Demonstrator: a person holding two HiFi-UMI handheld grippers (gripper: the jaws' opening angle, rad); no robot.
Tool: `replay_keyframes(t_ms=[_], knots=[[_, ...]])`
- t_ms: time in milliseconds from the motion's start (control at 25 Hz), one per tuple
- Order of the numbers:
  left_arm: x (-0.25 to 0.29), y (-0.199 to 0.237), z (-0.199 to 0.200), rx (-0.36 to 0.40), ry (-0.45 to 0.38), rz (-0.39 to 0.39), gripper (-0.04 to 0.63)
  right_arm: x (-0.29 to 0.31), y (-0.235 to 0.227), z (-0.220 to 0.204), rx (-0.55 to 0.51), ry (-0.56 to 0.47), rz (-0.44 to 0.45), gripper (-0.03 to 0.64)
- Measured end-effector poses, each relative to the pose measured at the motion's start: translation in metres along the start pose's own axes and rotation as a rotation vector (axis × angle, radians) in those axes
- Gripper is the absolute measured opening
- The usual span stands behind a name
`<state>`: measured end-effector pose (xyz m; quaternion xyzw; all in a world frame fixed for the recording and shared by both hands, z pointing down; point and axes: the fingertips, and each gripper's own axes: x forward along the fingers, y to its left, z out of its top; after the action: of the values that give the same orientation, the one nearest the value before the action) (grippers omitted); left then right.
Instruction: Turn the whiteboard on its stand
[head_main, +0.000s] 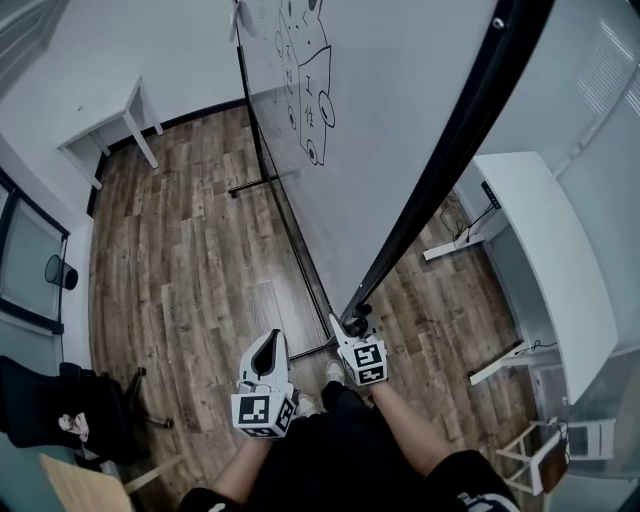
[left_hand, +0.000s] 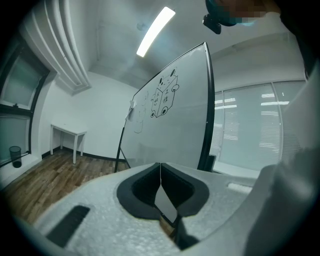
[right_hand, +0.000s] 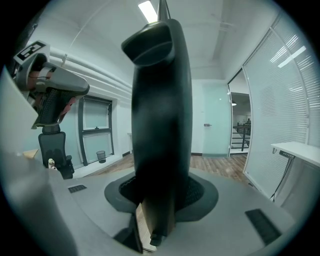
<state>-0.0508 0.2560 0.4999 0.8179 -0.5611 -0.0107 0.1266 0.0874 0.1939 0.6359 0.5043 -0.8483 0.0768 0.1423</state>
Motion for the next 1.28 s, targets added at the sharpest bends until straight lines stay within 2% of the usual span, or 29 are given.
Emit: replay_keyframes(t_ms=[600, 760, 1000, 1280], knots=[[0.005, -0.004, -0.002, 0.007, -0.003, 0.002, 0.018, -0.014, 0.003, -0.007, 0.009, -0.022, 0.024, 0.158], [0.006, -0.005, -0.001, 0.005, -0.003, 0.006, 0.018, -0.015, 0.003, -0.012, 0.03, 0.017, 0.024, 0.163], [0.006, -0.009, -0.001, 0.0, -0.004, 0.003, 0.018, -0.035, 0.0, -0.02, 0.069, 0.06, -0.004, 0.189], [0.004, -0.016, 0.003, -0.012, -0.008, -0.011, 0.018, -0.069, 0.001, 0.002, 0.132, 0.053, -0.044, 0.189]])
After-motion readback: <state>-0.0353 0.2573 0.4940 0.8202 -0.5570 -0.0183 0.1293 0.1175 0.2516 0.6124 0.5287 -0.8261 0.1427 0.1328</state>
